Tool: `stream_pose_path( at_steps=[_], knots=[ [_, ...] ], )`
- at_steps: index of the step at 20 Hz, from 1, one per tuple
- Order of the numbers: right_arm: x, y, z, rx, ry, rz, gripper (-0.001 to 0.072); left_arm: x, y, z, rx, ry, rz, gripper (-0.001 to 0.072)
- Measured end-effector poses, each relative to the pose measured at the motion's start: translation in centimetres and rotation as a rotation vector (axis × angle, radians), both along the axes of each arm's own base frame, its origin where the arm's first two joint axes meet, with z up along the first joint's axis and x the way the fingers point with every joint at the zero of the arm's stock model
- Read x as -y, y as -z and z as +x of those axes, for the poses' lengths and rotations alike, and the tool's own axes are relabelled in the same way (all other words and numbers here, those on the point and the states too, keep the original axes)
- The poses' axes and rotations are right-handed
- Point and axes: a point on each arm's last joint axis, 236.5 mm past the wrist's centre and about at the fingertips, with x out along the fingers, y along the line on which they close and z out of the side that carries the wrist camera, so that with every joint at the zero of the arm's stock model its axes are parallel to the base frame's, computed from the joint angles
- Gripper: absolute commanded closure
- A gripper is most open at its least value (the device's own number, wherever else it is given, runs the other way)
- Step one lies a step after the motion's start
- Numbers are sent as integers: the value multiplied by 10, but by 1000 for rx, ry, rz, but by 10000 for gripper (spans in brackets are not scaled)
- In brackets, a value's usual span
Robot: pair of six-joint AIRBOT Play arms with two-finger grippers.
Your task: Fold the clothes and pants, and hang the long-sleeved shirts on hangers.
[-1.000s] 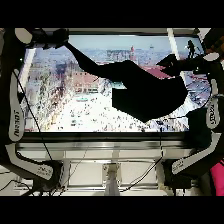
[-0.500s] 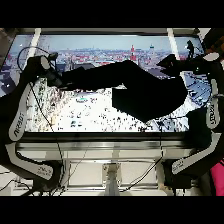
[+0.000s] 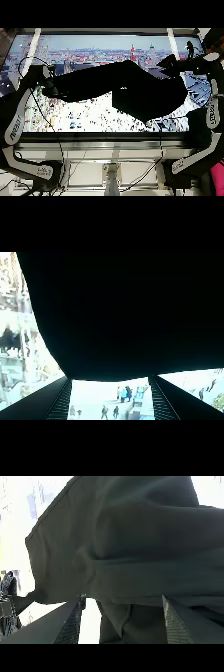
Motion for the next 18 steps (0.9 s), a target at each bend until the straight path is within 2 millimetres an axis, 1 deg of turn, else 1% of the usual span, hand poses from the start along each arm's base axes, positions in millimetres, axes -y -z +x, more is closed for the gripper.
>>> stream_pose_path(
  at_steps=[2, 3, 4, 5, 6, 7, 8, 10, 11, 12, 13, 14, 15, 16, 17, 18],
  knots=[
    [13, -2, 4, 13, 32, -5, 156, -1, -8, 7, 25, -10, 2, 168],
    [23, -5, 7, 25, 55, -9, 157, -2, -15, 13, 46, -21, 0, 191],
    [35, -8, 9, 35, 77, -13, 170, 0, -24, 21, 75, -40, -10, 314],
    [51, -13, 12, 48, 108, -18, 172, 4, -34, 30, 108, -51, -29, 460],
    [68, -17, 13, 60, 137, -24, 290, 12, -46, 39, 141, -69, -71, 552],
    [86, -21, 13, 71, 168, -31, 527, 25, -55, 45, 162, -75, -127, 641],
    [104, -24, 11, 74, 195, -35, 687, 44, -65, 51, 183, -61, -199, 701],
    [141, -25, 2, 70, 246, -52, 695, 84, -80, 55, 214, 25, -329, 700],
    [154, -24, -5, 61, 256, -57, 695, 103, -86, 55, 225, 81, -377, 700],
    [166, -23, -11, 55, 266, -59, 695, 123, -91, 53, 233, 138, -418, 683],
    [177, -20, -17, 47, 273, -57, 694, 140, -93, 51, 235, 188, -448, 611],
    [183, -17, -22, 33, 274, -50, 694, 158, -92, 47, 231, 233, -471, 429],
    [190, -14, -26, 27, 280, -41, 694, 177, -90, 42, 222, 276, -491, 274],
    [194, -12, -28, 24, 284, -29, 673, 194, -86, 36, 206, 310, -508, 223],
    [196, -11, -28, 21, 287, -21, 512, 212, -78, 29, 185, 349, -521, 223],
    [198, -10, -29, 22, 289, -12, 306, 226, -69, 23, 161, 378, -528, 223]
  ],
)
